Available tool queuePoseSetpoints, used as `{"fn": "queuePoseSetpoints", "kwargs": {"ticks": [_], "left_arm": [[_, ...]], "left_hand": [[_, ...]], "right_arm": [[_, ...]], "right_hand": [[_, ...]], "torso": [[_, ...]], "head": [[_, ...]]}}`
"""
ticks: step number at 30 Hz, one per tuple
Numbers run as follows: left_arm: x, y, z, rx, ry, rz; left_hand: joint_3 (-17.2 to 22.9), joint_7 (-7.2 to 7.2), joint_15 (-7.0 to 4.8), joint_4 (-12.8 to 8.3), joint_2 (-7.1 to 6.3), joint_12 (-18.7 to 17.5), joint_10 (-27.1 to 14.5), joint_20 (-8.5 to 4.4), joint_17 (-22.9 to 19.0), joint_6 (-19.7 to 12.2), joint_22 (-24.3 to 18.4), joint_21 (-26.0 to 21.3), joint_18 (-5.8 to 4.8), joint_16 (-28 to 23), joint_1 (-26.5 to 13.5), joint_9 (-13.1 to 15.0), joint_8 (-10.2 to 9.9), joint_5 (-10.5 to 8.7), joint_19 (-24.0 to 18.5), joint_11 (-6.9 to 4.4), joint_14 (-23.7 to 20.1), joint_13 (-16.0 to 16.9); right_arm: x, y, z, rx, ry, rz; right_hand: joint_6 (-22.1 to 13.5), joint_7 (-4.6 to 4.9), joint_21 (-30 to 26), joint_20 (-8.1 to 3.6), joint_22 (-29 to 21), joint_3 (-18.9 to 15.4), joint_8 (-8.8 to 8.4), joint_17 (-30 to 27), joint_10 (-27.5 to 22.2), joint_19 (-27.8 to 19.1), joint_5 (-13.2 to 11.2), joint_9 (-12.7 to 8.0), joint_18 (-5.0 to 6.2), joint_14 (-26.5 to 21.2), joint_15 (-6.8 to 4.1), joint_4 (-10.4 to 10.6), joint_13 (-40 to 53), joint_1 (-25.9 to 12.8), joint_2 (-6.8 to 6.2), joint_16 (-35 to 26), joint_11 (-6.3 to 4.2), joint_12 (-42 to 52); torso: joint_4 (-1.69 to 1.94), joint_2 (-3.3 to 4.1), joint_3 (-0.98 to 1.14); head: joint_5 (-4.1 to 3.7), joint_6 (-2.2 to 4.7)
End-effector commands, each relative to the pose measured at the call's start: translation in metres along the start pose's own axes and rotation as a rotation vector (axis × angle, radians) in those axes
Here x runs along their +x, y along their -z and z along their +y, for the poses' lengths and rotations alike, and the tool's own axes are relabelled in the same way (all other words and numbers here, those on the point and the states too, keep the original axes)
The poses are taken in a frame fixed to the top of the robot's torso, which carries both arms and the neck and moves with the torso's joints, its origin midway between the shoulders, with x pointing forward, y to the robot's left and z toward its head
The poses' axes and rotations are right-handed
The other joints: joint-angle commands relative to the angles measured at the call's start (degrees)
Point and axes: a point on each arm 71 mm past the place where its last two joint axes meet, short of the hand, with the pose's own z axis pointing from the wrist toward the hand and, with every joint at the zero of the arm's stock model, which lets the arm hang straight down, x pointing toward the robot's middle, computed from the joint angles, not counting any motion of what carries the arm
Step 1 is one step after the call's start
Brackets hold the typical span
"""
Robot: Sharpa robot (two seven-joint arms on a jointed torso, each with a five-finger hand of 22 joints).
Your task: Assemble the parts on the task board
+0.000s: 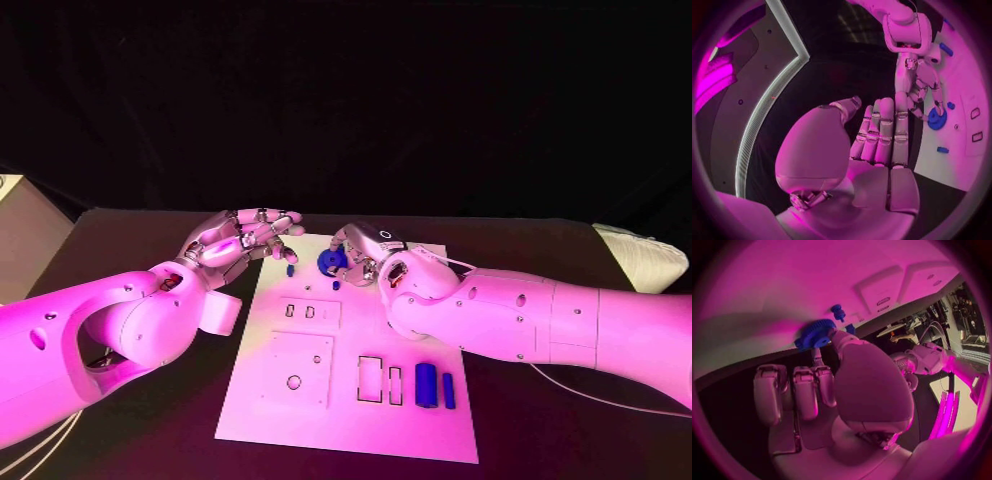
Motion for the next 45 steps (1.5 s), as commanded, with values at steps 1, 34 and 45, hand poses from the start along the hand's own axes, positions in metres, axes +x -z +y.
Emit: {"fn": "queuePoseSetpoints", "kwargs": {"ticks": [1, 34, 45], "left_arm": [[0.002, -0.001, -0.001, 0.005, 0.009, 0.015], [0.000, -0.001, 0.000, 0.004, 0.007, 0.008], [-0.001, -0.001, 0.000, 0.004, 0.005, 0.005]], "left_hand": [[0.18, 0.08, 0.14, 0.04, 0.26, 0.20, -0.24, 0.01, -0.05, -0.42, 0.05, 0.16, 0.71, 0.20, -0.09, 0.05, 0.37, -0.04, -0.22, 0.00, -0.39, 0.04], [0.22, 0.11, 0.15, 0.06, 0.26, 0.23, -0.30, 0.01, -0.09, -0.47, 0.10, 0.24, 0.72, 0.24, -0.11, 0.07, 0.38, -0.03, -0.28, 0.01, -0.41, 0.07], [0.22, 0.11, 0.15, 0.06, 0.26, 0.23, -0.30, 0.01, -0.09, -0.47, 0.10, 0.24, 0.72, 0.24, -0.11, 0.07, 0.38, -0.03, -0.28, 0.01, -0.41, 0.07]], "right_arm": [[0.004, 0.002, 0.002, -0.011, -0.013, 0.027], [0.006, 0.008, -0.011, 0.039, -0.036, 0.095], [-0.001, 0.023, -0.018, 0.022, -0.050, 0.033]], "right_hand": [[-0.33, 0.02, -0.14, 0.42, 9.91, -1.09, -0.24, 13.81, 0.85, 3.06, 0.65, -0.17, -0.67, 5.68, 0.37, 0.23, 10.10, -1.25, 0.01, 0.15, 0.58, -0.37], [-0.28, -0.15, -0.11, 0.37, 10.26, -3.39, -0.51, 14.11, 0.94, 3.23, 10.35, -0.97, -0.71, 5.75, 0.28, 0.39, 10.30, -12.11, 6.54, 0.24, 0.45, -0.36], [-0.18, -0.19, -0.12, 0.31, 10.29, -2.38, -0.51, 13.97, 1.01, 3.25, 10.40, -1.06, -0.71, 5.71, 0.22, -0.18, 10.37, -10.91, 5.35, 0.19, 0.39, -0.30]], "torso": [[-0.03, -0.01, -0.02], [-0.09, -0.03, -0.02], [-0.13, -0.02, 0.05]], "head": [[0.01, -0.03], [-0.07, -0.35], [0.14, -0.29]]}}
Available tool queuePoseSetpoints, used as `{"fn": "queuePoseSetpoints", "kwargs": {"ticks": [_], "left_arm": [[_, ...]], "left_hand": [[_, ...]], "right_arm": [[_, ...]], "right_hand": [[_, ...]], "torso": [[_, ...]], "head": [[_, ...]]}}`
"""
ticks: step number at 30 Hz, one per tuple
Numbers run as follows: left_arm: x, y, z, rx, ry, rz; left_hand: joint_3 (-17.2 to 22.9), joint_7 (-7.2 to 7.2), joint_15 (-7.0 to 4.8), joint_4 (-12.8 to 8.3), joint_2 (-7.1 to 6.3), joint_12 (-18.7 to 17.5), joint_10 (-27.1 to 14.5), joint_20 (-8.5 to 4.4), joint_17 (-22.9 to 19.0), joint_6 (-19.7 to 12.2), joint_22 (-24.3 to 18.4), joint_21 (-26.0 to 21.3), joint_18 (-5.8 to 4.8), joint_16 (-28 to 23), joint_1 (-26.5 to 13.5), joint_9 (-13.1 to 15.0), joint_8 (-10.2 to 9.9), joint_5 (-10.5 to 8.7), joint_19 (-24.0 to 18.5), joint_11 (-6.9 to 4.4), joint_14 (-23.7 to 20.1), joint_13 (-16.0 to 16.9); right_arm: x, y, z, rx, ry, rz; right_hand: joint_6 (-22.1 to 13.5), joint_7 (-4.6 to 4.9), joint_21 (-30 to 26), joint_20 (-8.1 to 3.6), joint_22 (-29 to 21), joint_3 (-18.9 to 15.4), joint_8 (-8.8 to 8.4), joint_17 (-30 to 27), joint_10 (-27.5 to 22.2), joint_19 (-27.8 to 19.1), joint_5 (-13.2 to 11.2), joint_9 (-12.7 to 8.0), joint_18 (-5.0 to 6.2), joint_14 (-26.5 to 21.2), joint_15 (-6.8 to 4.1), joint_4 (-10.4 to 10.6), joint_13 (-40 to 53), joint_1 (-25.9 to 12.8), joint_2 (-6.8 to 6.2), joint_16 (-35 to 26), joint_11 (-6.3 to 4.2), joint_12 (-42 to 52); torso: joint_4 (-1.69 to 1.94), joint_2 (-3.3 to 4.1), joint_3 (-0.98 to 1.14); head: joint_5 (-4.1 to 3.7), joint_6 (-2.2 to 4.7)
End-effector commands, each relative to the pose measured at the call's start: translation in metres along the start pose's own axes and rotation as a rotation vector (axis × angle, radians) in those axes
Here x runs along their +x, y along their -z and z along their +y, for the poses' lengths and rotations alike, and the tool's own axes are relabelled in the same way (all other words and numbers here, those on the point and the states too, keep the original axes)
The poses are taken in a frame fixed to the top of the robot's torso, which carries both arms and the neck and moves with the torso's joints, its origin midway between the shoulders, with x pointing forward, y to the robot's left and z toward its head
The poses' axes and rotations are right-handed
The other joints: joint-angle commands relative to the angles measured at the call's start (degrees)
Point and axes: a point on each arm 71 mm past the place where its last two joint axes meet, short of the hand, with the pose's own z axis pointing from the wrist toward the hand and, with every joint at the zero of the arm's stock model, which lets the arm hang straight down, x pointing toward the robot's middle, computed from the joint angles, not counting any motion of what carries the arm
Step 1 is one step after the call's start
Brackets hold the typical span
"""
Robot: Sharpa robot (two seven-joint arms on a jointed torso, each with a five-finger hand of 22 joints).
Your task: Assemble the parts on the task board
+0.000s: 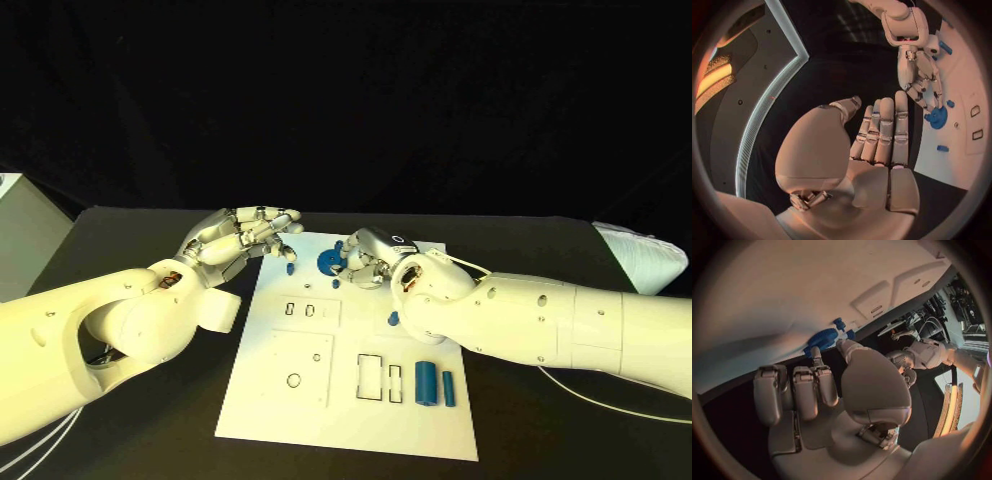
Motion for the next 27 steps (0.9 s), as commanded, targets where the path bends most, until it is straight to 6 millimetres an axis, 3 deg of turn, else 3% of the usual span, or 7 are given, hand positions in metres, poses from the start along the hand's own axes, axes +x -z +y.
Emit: {"fn": "queuePoseSetpoints", "kwargs": {"ticks": [1, 6, 8, 13, 15, 20, 27], "left_arm": [[0.001, 0.000, -0.001, 0.006, 0.008, 0.010], [0.000, 0.000, -0.001, 0.007, 0.006, 0.006], [-0.001, 0.000, -0.001, 0.007, 0.005, 0.004], [-0.002, 0.000, -0.001, 0.008, 0.005, 0.003], [-0.003, -0.001, 0.000, 0.009, 0.006, 0.001], [-0.004, -0.002, 0.001, 0.007, 0.008, -0.001], [-0.001, -0.004, 0.003, 0.003, 0.015, 0.009]], "left_hand": [[0.23, 0.31, 0.15, 0.06, 0.27, 0.24, -0.30, 0.01, -0.05, -0.27, 0.06, 0.25, 0.71, 0.26, -0.11, 0.10, 0.38, -0.03, -0.29, 0.01, -0.41, 0.09], [0.23, 0.31, 0.15, 0.06, 0.27, 0.24, -0.30, 0.01, -0.05, -0.27, 0.06, 0.25, 0.71, 0.26, -0.11, 0.10, 0.38, -0.03, -0.29, 0.01, -0.41, 0.09], [0.23, 0.31, 0.15, 0.06, 0.27, 0.24, -0.30, 0.01, -0.05, -0.27, 0.06, 0.25, 0.71, 0.26, -0.11, 0.10, 0.38, -0.03, -0.29, 0.01, -0.41, 0.09], [0.32, 0.33, 0.18, 0.11, 0.30, 0.36, -0.40, 0.04, -0.17, -0.35, 0.19, 0.46, 0.72, 0.38, -0.16, 0.16, 0.45, -0.04, -0.44, 0.03, -0.44, 0.18], [0.33, 0.32, 0.19, 0.11, 0.27, 0.37, -0.43, 0.05, -0.20, -0.37, 0.19, 0.47, 0.71, 0.34, -0.16, 0.17, 0.45, -0.04, -0.50, 0.04, -0.51, 0.19], [0.35, 0.31, 0.20, 0.10, 0.26, 0.39, -0.46, 0.06, -0.25, -0.39, 0.20, 0.47, 0.70, 0.30, -0.15, 0.19, 0.47, -0.04, -0.59, 0.03, -0.61, 0.21], [0.35, 0.31, 0.20, 0.10, 0.26, 0.39, -0.46, 0.06, -0.25, -0.39, 0.20, 0.47, 0.70, 0.30, -0.15, 0.19, 0.47, -0.04, -0.59, 0.03, -0.61, 0.21]], "right_arm": [[-0.002, 0.007, -0.002, -0.020, -0.002, -0.032], [-0.017, 0.022, -0.012, -0.035, -0.056, -0.098], [-0.026, 0.028, -0.018, -0.044, -0.096, -0.114], [-0.046, 0.043, -0.032, -0.074, -0.182, -0.129], [-0.057, 0.053, -0.041, -0.084, -0.198, -0.133], [-0.072, 0.068, -0.067, -0.079, -0.197, -0.119], [-0.083, 0.084, -0.106, -0.049, -0.153, -0.070]], "right_hand": [[0.14, -0.26, -0.12, 0.25, 10.31, 0.42, -0.24, 13.97, 1.08, 3.19, 0.22, -0.06, -0.73, 5.71, 0.22, -0.01, 10.37, 0.36, -0.08, 0.19, 0.04, -0.07], [0.14, -0.26, -0.22, 0.24, 10.24, 0.59, -0.25, 13.76, 1.01, 3.15, 0.04, -0.09, -0.71, 5.65, 0.21, -0.15, 10.30, 0.75, -0.63, 0.11, 0.04, -0.15], [0.19, -0.22, -0.77, 0.23, 9.74, 1.09, -0.24, 13.45, 0.93, 2.86, -0.76, -0.13, -0.56, 5.57, 0.22, -0.63, 10.22, 1.90, -1.44, -0.01, 0.06, -0.24], [0.12, 0.01, -4.05, 0.31, 6.90, 3.21, -0.34, 12.13, -0.17, 1.10, -4.47, -0.33, 0.27, 5.22, 0.33, -2.66, 9.22, 6.78, -3.00, -0.54, 0.22, -1.39], [0.04, 0.02, -4.64, 0.39, 6.47, 2.50, -0.38, 11.76, -0.67, 0.81, -7.47, -0.39, 0.39, 5.11, 0.39, -2.60, 8.75, 7.02, -4.42, -0.73, 0.27, -1.93], [0.22, -0.06, -4.34, 0.37, 6.81, 1.87, -0.28, 12.16, -0.67, 1.04, -8.79, -0.40, 0.30, 5.22, 0.33, -2.86, 8.70, 8.09, -5.17, -0.59, 0.20, -1.99], [0.24, -0.06, -3.86, 0.33, 7.34, 1.51, -0.25, 12.95, -0.81, 1.35, -9.05, -0.47, 0.14, 5.42, 0.31, -3.78, 8.55, 10.91, -5.62, -0.28, 0.18, -2.19]], "torso": [[-0.13, -0.01, 0.03], [-0.38, -0.02, 0.10], [-0.66, -0.04, 0.28], [-1.20, -0.22, 0.59], [-1.48, -0.37, 0.83], [-2.01, -0.56, 1.11], [-2.42, -0.57, 1.45]], "head": [[0.16, 0.05], [0.31, 0.20], [0.58, 0.38], [0.98, 1.03], [1.18, 1.21], [0.91, 1.45], [0.64, 1.71]]}}
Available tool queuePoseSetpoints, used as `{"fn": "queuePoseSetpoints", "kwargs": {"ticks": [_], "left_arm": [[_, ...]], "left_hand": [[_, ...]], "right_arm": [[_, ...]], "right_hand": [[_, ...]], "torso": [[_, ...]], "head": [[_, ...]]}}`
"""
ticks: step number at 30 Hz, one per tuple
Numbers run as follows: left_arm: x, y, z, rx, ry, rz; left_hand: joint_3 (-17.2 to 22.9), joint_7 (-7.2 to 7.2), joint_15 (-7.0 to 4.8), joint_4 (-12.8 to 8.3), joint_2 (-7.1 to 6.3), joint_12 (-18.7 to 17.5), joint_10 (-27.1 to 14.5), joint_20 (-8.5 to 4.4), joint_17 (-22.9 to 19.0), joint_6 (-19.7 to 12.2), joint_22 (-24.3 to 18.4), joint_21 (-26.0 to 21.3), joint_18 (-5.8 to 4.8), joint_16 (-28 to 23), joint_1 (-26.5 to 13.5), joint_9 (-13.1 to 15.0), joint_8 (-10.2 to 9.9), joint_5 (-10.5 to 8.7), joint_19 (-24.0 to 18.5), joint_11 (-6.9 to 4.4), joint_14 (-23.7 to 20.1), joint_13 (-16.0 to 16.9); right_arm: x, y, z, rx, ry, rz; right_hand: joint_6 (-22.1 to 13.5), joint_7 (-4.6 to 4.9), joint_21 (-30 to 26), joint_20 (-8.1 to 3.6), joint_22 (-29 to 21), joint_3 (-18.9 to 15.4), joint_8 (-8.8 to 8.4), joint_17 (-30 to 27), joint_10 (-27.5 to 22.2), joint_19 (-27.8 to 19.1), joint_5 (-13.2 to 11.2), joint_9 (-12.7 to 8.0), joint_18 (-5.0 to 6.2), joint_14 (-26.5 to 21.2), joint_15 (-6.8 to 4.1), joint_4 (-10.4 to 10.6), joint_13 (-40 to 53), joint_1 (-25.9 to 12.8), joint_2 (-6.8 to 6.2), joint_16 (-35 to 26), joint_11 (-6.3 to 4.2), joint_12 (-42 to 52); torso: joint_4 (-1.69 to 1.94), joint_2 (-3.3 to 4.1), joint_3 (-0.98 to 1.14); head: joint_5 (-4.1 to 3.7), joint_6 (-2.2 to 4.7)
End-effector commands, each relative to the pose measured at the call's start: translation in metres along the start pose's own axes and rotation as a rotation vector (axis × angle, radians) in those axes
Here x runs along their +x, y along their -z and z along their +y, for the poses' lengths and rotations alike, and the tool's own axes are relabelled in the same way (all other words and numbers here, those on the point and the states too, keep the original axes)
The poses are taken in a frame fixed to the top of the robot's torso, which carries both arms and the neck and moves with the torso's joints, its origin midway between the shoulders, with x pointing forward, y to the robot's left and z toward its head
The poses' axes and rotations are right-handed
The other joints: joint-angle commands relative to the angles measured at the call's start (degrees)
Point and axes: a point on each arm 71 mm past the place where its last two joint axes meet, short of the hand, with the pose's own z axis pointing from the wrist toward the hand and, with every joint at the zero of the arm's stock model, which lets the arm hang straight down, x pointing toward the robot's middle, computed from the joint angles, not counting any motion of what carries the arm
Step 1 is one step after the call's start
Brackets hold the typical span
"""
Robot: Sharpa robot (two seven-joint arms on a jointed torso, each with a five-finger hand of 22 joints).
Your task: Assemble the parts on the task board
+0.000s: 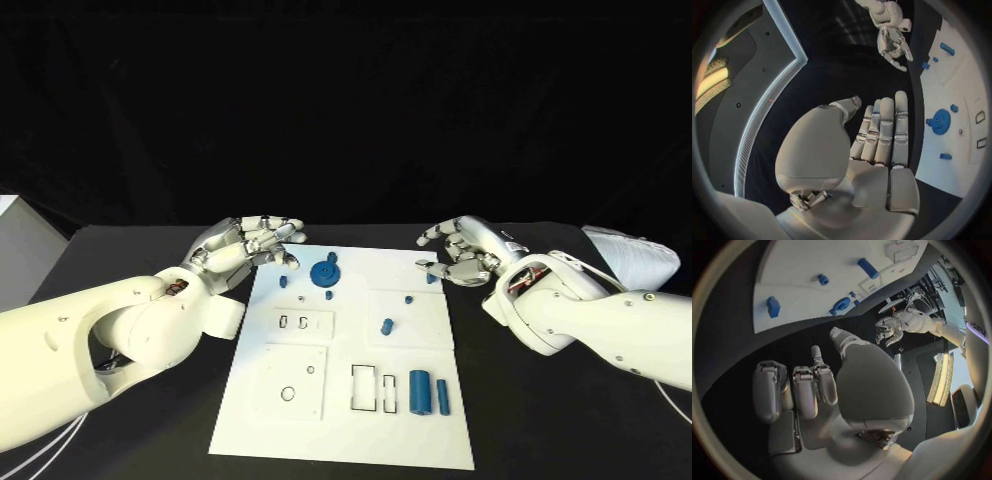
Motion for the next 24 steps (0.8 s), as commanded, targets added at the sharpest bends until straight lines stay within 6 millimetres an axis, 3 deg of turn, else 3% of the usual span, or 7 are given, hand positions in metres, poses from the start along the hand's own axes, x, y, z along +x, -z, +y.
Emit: {"fn": "queuePoseSetpoints", "kwargs": {"ticks": [1, 6, 7, 14, 19, 24], "left_arm": [[0.004, -0.001, 0.001, 0.006, 0.018, 0.024], [0.006, -0.003, 0.002, 0.005, 0.022, 0.031], [0.006, -0.003, 0.002, 0.004, 0.023, 0.032], [0.005, -0.003, 0.003, 0.001, 0.023, 0.032], [0.004, -0.002, 0.003, 0.001, 0.023, 0.032], [0.004, -0.002, 0.003, 0.000, 0.023, 0.032]], "left_hand": [[0.35, 0.31, -0.01, 0.10, 0.26, 0.40, -0.47, -0.14, -0.04, -0.39, 0.06, 0.20, 0.70, 0.30, -0.15, 0.07, 0.23, -0.04, -0.39, 0.03, -0.40, 0.08], [0.40, 0.30, 0.01, 0.06, 0.22, 0.45, -0.52, -0.12, -0.14, -0.42, 0.09, 0.22, 0.70, 0.22, -0.11, 0.10, 0.26, -0.03, -0.56, 0.03, -0.57, 0.11], [0.40, 0.30, 0.01, 0.06, 0.22, 0.45, -0.52, -0.12, -0.14, -0.42, 0.09, 0.22, 0.70, 0.22, -0.11, 0.10, 0.26, -0.03, -0.56, 0.03, -0.57, 0.11], [0.43, 0.29, 0.00, 0.02, 0.22, 0.47, -0.53, -0.12, -0.17, -0.43, 0.10, 0.24, 0.71, 0.21, -0.06, 0.12, 0.28, -0.03, -0.60, 0.02, -0.60, 0.13], [0.43, 0.29, 0.00, 0.02, 0.22, 0.47, -0.53, -0.12, -0.17, -0.43, 0.10, 0.24, 0.71, 0.21, -0.06, 0.12, 0.28, -0.03, -0.60, 0.02, -0.60, 0.13], [0.46, 0.29, -0.01, -0.03, 0.21, 0.49, -0.54, -0.12, -0.19, -0.44, 0.12, 0.27, 0.71, 0.22, -0.02, 0.13, 0.29, -0.03, -0.63, 0.02, -0.61, 0.14]], "right_arm": [[-0.001, 0.005, -0.008, -0.048, -0.002, 0.078], [-0.004, 0.009, -0.023, -0.037, 0.042, 0.092], [-0.004, 0.009, -0.025, -0.035, 0.051, 0.095], [0.002, 0.008, -0.040, -0.017, 0.109, 0.103], [0.004, 0.003, -0.046, 0.006, 0.136, 0.094], [0.008, -0.002, -0.050, 0.017, 0.151, 0.095]], "right_hand": [[0.21, -0.08, 0.35, 0.33, 7.31, -0.12, -0.03, 12.94, -0.23, 1.35, -0.12, -0.07, 0.13, 5.42, 0.32, -0.43, 8.57, 1.32, -0.14, 0.27, -0.07, -0.39], [-0.01, 0.03, 0.33, 0.34, 7.36, 0.12, -0.19, 13.12, -0.33, 1.37, 0.96, -0.20, 0.12, 5.46, 0.35, -1.07, 8.45, 3.11, -0.20, 0.34, -0.01, -0.54], [-0.05, 0.04, 0.39, 0.34, 7.42, 0.11, -0.21, 13.18, -0.28, 1.40, 0.97, -0.22, 0.10, 5.47, 0.36, -1.10, 8.50, 3.19, -0.26, 0.36, 0.00, -0.49], [-0.40, 0.13, 0.47, 0.37, 7.51, -0.18, -0.42, 13.40, -0.31, 1.46, 0.80, -0.32, 0.08, 5.53, 0.41, -1.12, 8.46, 3.36, -0.57, 0.45, 0.07, -0.54], [-0.69, 0.20, 0.37, 0.40, 7.44, -0.41, -0.60, 13.39, -0.34, 1.42, 0.58, -0.41, 0.10, 5.53, 0.46, -1.00, 8.43, 3.38, -0.61, 0.45, 0.14, -0.58], [-0.79, 0.23, 0.47, 0.42, 7.53, -0.52, -0.66, 13.46, -0.29, 1.48, 0.48, -0.44, 0.07, 5.55, 0.48, -0.94, 8.48, 3.38, -0.61, 0.48, 0.17, -0.53]], "torso": [[-0.38, -0.02, 0.29], [-0.31, -0.09, 0.41], [-0.27, -0.14, 0.30], [-0.12, 0.01, 0.31], [-0.17, -0.04, 0.09], [-0.15, 0.00, 0.09]], "head": [[0.03, 0.14], [-0.32, 0.20], [-0.40, 0.13], [-0.32, 0.15], [-0.32, -0.01], [-0.36, -0.12]]}}
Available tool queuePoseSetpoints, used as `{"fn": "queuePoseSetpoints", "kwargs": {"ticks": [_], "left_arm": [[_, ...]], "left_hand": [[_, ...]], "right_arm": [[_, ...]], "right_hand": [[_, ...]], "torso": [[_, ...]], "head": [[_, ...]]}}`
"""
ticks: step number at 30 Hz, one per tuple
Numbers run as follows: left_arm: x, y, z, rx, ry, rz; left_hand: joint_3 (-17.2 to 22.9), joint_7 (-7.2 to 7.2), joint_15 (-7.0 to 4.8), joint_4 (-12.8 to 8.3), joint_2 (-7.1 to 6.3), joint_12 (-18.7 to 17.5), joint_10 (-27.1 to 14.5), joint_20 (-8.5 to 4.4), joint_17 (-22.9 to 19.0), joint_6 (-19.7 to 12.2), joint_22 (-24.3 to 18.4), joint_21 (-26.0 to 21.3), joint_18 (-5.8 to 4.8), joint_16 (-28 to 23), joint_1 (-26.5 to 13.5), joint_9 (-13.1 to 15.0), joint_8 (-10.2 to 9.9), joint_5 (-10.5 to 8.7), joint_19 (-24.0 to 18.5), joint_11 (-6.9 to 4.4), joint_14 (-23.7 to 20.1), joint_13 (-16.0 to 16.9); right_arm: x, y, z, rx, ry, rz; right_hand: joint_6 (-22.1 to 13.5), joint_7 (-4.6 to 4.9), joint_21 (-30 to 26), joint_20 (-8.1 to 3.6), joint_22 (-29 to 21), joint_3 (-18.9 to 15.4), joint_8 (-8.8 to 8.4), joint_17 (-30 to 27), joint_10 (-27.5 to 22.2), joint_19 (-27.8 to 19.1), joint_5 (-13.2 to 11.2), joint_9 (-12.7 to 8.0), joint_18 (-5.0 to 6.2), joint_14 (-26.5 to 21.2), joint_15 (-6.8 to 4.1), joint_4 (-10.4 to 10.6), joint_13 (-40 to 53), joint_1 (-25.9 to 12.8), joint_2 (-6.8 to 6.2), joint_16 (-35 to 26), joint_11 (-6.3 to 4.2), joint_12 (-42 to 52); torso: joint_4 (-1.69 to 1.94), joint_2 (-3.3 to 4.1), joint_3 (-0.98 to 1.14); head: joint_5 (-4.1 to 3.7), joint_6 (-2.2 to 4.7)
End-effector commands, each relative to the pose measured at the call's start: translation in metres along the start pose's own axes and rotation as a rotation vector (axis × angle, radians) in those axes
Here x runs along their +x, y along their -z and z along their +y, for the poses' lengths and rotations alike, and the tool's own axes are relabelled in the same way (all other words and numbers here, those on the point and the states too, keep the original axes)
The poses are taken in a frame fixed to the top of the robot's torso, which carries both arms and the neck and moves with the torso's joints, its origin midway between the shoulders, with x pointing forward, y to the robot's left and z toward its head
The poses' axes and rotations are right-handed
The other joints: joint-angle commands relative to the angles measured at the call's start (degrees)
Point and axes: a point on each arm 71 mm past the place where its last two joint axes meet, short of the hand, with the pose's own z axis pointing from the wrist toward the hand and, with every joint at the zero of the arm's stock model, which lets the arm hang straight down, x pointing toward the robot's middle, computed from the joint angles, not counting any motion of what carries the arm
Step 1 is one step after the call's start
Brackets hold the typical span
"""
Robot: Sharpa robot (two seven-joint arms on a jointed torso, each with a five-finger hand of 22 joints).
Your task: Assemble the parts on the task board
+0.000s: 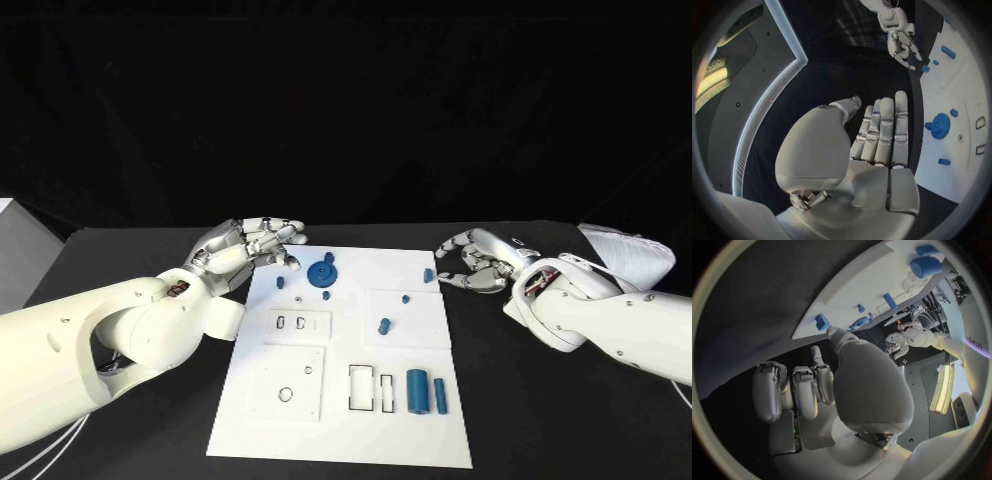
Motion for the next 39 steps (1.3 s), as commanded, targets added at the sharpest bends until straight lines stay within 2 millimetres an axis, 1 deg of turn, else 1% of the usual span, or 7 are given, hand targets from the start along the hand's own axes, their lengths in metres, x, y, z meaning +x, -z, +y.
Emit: {"fn": "queuePoseSetpoints", "kwargs": {"ticks": [1, 4, 10, 13, 17, 32, 39], "left_arm": [[0.002, 0.000, -0.001, 0.005, 0.014, 0.020], [0.002, 0.000, -0.001, 0.005, 0.013, 0.019], [0.001, 0.000, -0.001, 0.005, 0.013, 0.019], [0.001, 0.000, -0.001, 0.004, 0.013, 0.018], [0.000, 0.001, -0.001, 0.004, 0.012, 0.016], [-0.001, 0.001, -0.001, 0.004, 0.011, 0.013], [-0.001, 0.001, -0.001, 0.004, 0.011, 0.012]], "left_hand": [[0.46, 0.29, 0.00, -0.03, 0.21, 0.23, -0.54, 0.09, -0.05, -0.44, 0.07, 0.27, 0.70, 0.22, -0.01, 0.09, 0.30, -0.03, -0.42, 0.02, -0.20, 0.09], [0.46, 0.29, 0.00, -0.03, 0.21, 0.23, -0.54, 0.09, -0.05, -0.44, 0.07, 0.27, 0.70, 0.22, -0.01, 0.09, 0.30, -0.03, -0.42, 0.02, -0.20, 0.09], [0.46, 0.29, 0.00, -0.03, 0.21, 0.23, -0.54, 0.09, -0.05, -0.44, 0.07, 0.27, 0.70, 0.22, -0.01, 0.09, 0.30, -0.03, -0.42, 0.02, -0.20, 0.09], [0.46, 0.29, 0.00, -0.03, 0.21, 0.23, -0.54, 0.09, -0.05, -0.44, 0.07, 0.27, 0.70, 0.22, -0.01, 0.09, 0.30, -0.03, -0.42, 0.02, -0.20, 0.09], [0.46, 0.29, 0.00, -0.03, 0.21, 0.23, -0.54, 0.09, -0.05, -0.44, 0.07, 0.27, 0.70, 0.22, -0.01, 0.09, 0.30, -0.03, -0.42, 0.02, -0.20, 0.09], [0.50, 0.31, 0.00, -0.07, 0.19, 0.29, -0.60, 0.10, -0.12, -0.49, 0.14, 0.38, 0.72, 0.26, 0.01, 0.13, 0.34, -0.04, -0.51, 0.03, -0.22, 0.14], [0.50, 0.31, 0.00, -0.07, 0.19, 0.29, -0.60, 0.10, -0.12, -0.49, 0.14, 0.38, 0.72, 0.26, 0.01, 0.13, 0.34, -0.04, -0.51, 0.03, -0.22, 0.14]], "right_arm": [[0.005, -0.002, 0.001, -0.010, 0.033, 0.019], [0.009, -0.005, 0.001, -0.010, 0.035, 0.022], [0.016, -0.009, 0.002, -0.009, 0.035, 0.034], [0.019, -0.009, 0.002, -0.010, 0.033, 0.046], [0.024, -0.008, 0.002, -0.008, 0.029, 0.062], [0.030, -0.009, 0.004, -0.005, 0.021, 0.067], [0.031, -0.011, 0.005, -0.004, 0.018, 0.063]], "right_hand": [[-0.44, -0.13, 0.18, 0.42, 7.54, -0.27, -0.22, 13.45, -0.31, 1.47, -0.30, -0.08, 0.07, 5.54, 0.48, -0.05, 8.42, 0.54, 0.03, 0.22, 0.17, -0.34], [-0.47, -0.12, 0.13, 0.43, 7.50, -0.26, -0.25, 13.46, -0.29, 1.45, -0.30, -0.10, 0.08, 5.55, 0.49, -0.03, 8.43, 0.60, 0.12, 0.22, 0.18, -0.33], [-0.50, -0.11, 0.17, 0.44, 7.53, -0.24, -0.27, 13.47, -0.26, 1.47, -0.28, -0.11, 0.07, 5.55, 0.50, -0.01, 8.46, 0.68, 0.23, 0.23, 0.19, -0.30], [-0.50, -0.11, 0.17, 0.44, 7.53, -0.24, -0.27, 13.47, -0.26, 1.47, -0.28, -0.11, 0.07, 5.55, 0.50, -0.01, 8.46, 0.68, 0.23, 0.23, 0.19, -0.30], [-0.50, -0.10, 0.31, 0.45, 7.66, -0.24, -0.28, 13.56, -0.13, 1.55, -0.26, -0.11, 0.04, 5.57, 0.51, 0.01, 8.58, 0.73, 0.29, 0.27, 0.20, -0.16], [0.46, -0.21, 0.52, 0.47, 7.88, -0.14, 0.21, 13.64, 0.39, 1.70, 0.21, 0.03, -0.01, 5.59, 0.48, 0.55, 9.02, 0.71, 0.94, 0.30, 0.12, 0.33], [1.11, -0.32, 0.82, 0.41, 8.17, 0.26, 0.53, 13.73, 0.67, 1.88, 0.62, 0.10, -0.08, 5.62, 0.40, 0.89, 9.26, 0.76, 1.55, 0.33, 0.01, 0.61]], "torso": [[-0.02, 0.05, -0.04], [-0.05, 0.02, 0.03], [0.06, -0.08, -0.06], [0.04, -0.08, -0.03], [-0.26, 0.03, 0.03], [-0.06, -0.04, 0.01], [-0.14, 0.00, 0.01]], "head": [[0.02, -0.04], [0.06, -0.14], [0.13, -0.48], [0.17, -0.52], [0.38, -0.62], [0.35, -0.81], [0.44, -0.80]]}}
